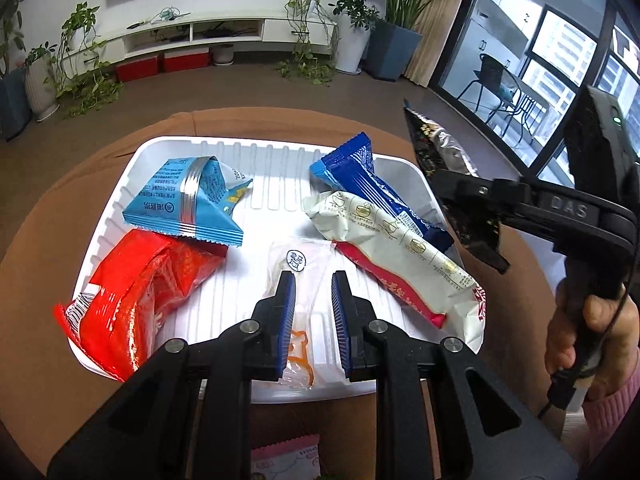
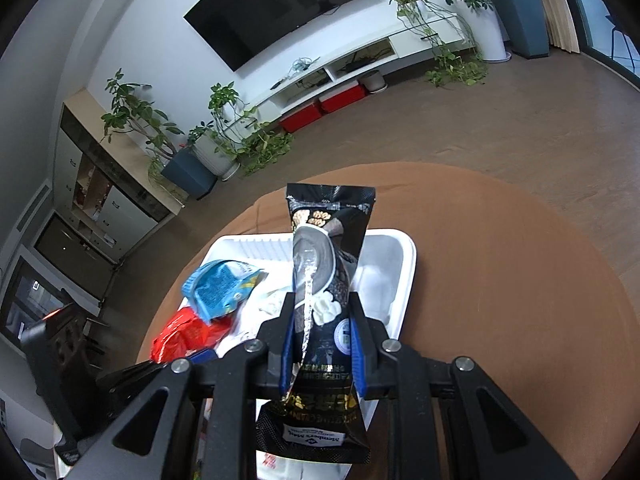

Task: Organize snacks
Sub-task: 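Place both packets into the white tray and open both grippers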

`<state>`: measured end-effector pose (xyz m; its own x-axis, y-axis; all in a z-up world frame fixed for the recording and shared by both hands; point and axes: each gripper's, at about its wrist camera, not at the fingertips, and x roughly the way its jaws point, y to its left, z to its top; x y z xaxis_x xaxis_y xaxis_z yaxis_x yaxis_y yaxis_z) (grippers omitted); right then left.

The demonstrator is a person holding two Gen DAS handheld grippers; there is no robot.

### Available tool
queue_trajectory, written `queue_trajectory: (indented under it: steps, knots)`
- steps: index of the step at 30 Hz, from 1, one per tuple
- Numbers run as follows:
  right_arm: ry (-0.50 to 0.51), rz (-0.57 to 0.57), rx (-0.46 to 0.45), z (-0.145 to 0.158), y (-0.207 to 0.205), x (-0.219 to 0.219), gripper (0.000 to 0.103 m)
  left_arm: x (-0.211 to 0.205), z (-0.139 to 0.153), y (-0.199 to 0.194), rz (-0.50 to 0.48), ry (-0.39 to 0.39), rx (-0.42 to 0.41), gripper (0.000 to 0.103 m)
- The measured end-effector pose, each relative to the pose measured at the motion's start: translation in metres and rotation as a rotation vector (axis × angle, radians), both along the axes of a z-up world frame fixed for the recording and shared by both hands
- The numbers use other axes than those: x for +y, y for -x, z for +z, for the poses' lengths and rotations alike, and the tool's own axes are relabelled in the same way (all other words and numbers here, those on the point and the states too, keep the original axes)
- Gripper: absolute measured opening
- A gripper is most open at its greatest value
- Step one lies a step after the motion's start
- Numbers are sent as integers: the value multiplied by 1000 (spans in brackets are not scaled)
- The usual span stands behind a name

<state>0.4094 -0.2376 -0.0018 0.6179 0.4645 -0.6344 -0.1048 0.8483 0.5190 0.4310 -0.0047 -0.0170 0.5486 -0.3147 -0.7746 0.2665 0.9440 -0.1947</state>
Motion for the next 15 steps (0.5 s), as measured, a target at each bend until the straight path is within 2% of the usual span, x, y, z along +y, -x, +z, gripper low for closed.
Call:
queue_trajectory:
  steps: [4, 9, 11, 13, 15]
  knots:
    - [14, -6, 10, -5, -4, 2, 25, 4, -1, 3, 2, 12, -4, 18]
    - [84, -11, 4, -3, -5, 8, 32, 7, -1, 5, 8, 30, -4, 18]
    - [111, -22, -12, 0, -2, 8, 51, 8, -1, 6, 10, 29, -5, 18]
    - [127, -30, -36, 5, 0, 8, 57, 10, 0, 8, 14, 33, -5, 18]
    - [144, -31, -50, 8, 2, 8, 57, 13, 2, 11, 17, 40, -6, 18]
